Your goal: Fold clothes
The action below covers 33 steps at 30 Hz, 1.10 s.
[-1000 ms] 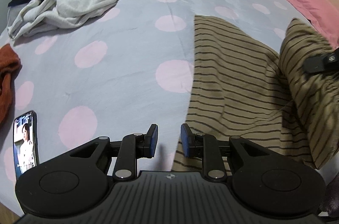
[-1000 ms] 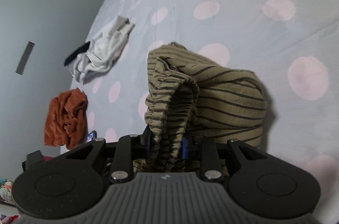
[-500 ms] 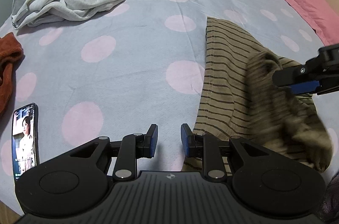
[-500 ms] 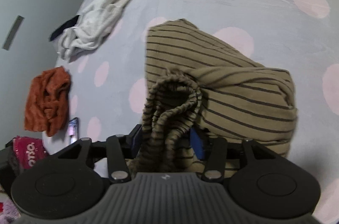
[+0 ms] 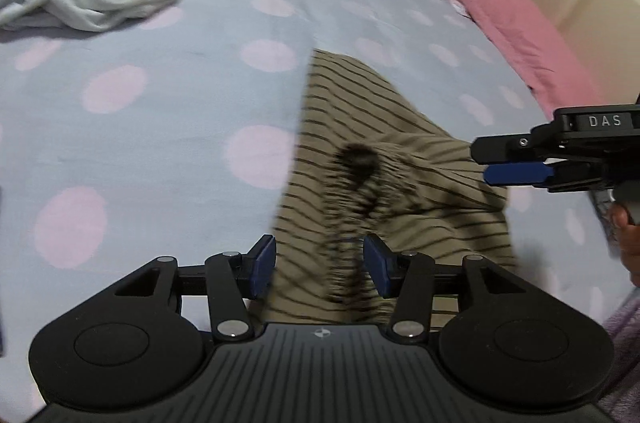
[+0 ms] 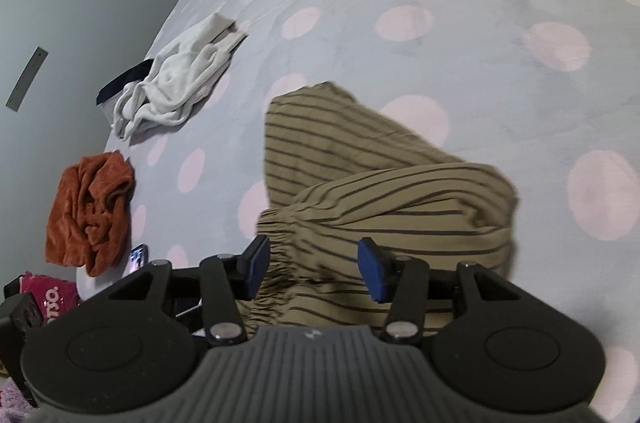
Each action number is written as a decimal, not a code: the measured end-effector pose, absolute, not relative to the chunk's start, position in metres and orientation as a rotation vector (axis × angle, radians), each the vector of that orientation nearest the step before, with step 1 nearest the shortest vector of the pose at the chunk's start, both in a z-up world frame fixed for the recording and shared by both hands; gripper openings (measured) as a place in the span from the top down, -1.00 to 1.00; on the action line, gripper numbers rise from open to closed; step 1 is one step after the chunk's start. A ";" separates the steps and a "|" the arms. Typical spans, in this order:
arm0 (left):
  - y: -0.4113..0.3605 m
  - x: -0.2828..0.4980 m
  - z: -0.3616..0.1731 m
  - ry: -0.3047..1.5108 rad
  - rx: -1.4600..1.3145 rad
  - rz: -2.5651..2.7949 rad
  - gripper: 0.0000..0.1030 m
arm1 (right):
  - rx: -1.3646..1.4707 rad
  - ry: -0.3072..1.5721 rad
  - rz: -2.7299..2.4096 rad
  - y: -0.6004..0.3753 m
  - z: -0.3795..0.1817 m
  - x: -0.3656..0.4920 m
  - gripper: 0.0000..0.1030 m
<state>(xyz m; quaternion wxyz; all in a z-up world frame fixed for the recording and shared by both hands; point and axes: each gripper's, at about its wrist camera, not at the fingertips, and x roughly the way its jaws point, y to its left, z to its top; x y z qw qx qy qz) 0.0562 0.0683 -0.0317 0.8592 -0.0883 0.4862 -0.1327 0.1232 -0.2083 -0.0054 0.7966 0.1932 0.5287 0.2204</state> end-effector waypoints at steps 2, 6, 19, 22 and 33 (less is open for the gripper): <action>0.062 0.060 -0.037 1.028 -0.186 -0.284 0.10 | 0.419 1.129 0.460 -0.217 -0.006 0.121 -0.02; 0.055 0.071 -0.049 1.046 -0.187 -0.272 0.12 | 0.432 1.126 0.444 -0.233 -0.008 0.117 -0.02; 0.031 0.093 -0.075 1.094 -0.128 -0.293 0.50 | 0.400 1.168 0.392 -0.266 -0.027 0.112 -0.02; 0.029 0.091 -0.068 1.070 -0.094 -0.293 0.75 | 0.395 1.168 0.392 -0.270 -0.027 0.111 -0.02; 0.040 0.076 -0.026 0.954 -0.059 -0.265 0.91 | 0.379 1.155 0.377 -0.271 -0.026 0.110 -0.02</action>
